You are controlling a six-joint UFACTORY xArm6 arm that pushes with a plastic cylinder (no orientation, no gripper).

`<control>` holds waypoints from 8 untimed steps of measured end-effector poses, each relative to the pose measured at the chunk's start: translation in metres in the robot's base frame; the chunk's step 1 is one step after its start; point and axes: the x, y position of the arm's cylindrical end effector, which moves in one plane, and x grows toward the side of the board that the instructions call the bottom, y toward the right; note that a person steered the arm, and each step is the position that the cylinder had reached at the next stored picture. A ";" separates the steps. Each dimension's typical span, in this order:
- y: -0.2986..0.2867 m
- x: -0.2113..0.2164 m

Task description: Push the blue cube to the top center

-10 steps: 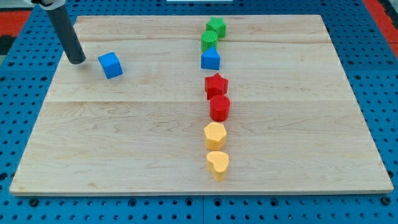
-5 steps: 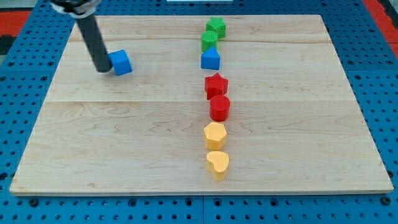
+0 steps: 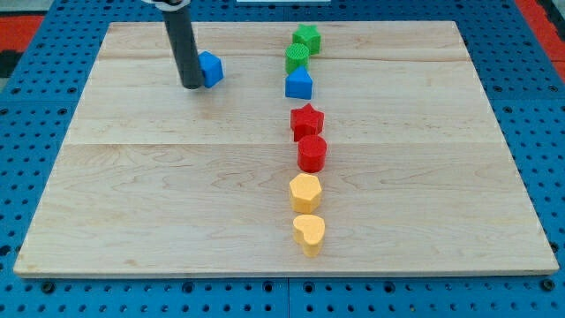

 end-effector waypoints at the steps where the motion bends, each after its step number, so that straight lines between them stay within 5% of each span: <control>1: 0.023 -0.001; 5: 0.000 -0.040; 8: 0.008 -0.114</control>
